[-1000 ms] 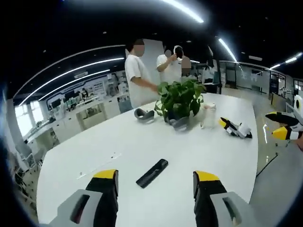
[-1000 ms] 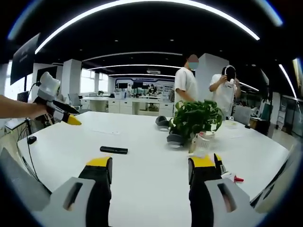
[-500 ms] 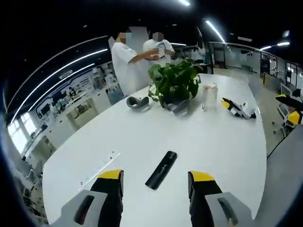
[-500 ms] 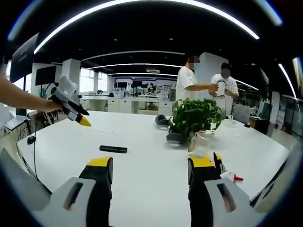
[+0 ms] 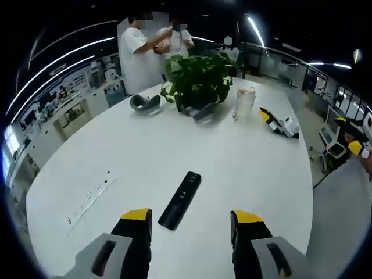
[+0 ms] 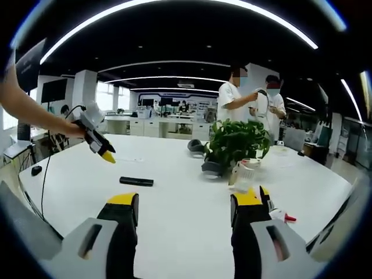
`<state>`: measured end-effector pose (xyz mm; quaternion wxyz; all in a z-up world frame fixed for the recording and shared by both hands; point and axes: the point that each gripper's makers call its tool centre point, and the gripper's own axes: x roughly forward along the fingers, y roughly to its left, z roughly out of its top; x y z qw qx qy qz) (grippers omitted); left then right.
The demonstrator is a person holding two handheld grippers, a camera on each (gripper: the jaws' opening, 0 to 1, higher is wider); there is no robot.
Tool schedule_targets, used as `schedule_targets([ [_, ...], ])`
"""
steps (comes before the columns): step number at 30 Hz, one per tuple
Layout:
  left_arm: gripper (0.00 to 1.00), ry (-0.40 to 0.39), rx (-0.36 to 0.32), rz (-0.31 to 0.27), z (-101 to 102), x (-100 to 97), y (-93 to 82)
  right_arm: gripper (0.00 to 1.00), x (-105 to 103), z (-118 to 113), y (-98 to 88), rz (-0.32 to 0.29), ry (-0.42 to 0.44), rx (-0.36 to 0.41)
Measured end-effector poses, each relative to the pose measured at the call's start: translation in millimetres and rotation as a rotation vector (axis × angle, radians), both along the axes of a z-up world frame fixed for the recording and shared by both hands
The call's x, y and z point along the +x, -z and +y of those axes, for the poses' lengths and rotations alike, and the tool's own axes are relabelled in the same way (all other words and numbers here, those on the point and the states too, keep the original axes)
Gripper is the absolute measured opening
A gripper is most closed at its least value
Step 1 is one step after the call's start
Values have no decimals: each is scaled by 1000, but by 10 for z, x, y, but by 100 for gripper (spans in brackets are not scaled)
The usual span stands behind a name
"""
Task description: Press the specified remote control buttons in sequence, fully releasing each button before pressing the next.
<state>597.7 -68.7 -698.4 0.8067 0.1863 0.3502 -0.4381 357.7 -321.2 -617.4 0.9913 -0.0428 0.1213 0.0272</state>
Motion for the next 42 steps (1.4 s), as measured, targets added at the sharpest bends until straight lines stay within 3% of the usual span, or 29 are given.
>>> schedule_targets([
  [3, 51, 12, 10, 15, -15, 37, 44, 67, 3, -6, 9, 6, 4, -3],
  [9, 45, 71, 97, 41, -3, 124, 255, 66, 4, -9, 23, 14, 7, -5],
  [16, 45, 164, 228, 84, 37, 212, 523, 65, -1, -29, 16, 16, 20, -3],
  [28, 46, 278, 372, 149, 8, 221, 909, 64, -4, -38, 21, 25, 30, -2],
  [42, 46, 319, 444, 195, -39, 296, 1208, 64, 1, -47, 39, 31, 32, 6],
])
